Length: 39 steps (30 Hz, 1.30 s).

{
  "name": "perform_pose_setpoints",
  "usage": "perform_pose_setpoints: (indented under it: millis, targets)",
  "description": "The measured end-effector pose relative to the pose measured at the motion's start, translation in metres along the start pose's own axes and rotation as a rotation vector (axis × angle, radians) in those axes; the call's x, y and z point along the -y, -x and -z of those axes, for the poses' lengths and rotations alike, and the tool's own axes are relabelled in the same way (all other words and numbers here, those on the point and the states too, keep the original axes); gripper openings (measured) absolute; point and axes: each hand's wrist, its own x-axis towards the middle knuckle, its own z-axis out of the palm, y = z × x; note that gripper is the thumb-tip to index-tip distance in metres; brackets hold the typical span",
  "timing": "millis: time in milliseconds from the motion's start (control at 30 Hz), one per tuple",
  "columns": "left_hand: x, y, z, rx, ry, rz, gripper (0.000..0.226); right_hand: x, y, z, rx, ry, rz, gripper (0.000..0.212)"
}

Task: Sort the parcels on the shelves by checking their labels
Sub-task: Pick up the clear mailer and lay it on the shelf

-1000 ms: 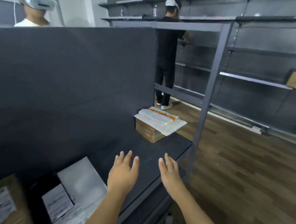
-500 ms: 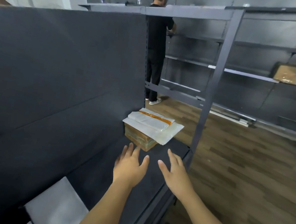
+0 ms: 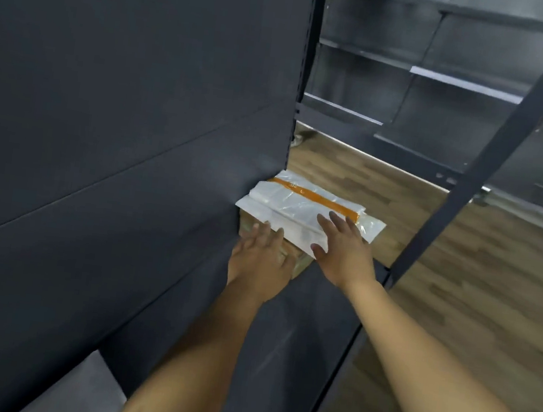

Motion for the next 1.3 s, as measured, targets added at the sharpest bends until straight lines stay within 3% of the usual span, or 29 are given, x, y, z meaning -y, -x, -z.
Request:
perform_pose_setpoints:
  millis: [333, 533, 600, 700, 800, 867, 1000, 1167, 1300]
  targets:
    - [-0.004, -0.045, -0.021, 0.069, -0.109, -0.083, 0.054, -0.003, -0.047, -0.018, 0.082, 0.012, -0.102, 0.06]
    - [0.0, -0.053, -0.028, 0.178, -0.07, -0.044, 0.056, -0.006, -0.056, -0.018, 0.002, 0.212, -0.03, 0.056]
    - [0.003, -0.053, -0.03, 0.2, -0.056, -0.032, 0.056, -0.006, -0.056, -0.015, -0.061, 0.268, 0.009, 0.057]
    - [0.006, -0.048, -0.029, 0.2, -0.007, 0.005, 0.056, -0.002, -0.05, 0.0, -0.262, 0.171, 0.016, 0.053]
    - [0.008, -0.041, -0.02, 0.176, 0.145, 0.059, 0.06, 0.003, -0.032, 0.026, -0.495, -0.153, 0.006, 0.021]
    - [0.011, -0.03, -0.006, 0.148, 0.458, 0.109, 0.059, 0.005, -0.015, 0.049, -0.419, -0.537, -0.043, 0.015]
    - [0.019, 0.003, 0.044, 0.201, 1.229, 0.237, 0.029, 0.003, 0.024, 0.079, -0.079, -1.253, -0.136, 0.022]
    - [0.021, 0.056, 0.089, 0.046, 1.613, 0.155, 0.043, 0.0, 0.076, 0.092, 0.159, -1.396, -0.066, 0.021]
    - [-0.009, 0.121, 0.114, -0.144, 1.597, 0.128, 0.013, 0.004, 0.129, 0.104, 0.266, -1.347, 0.002, 0.021]
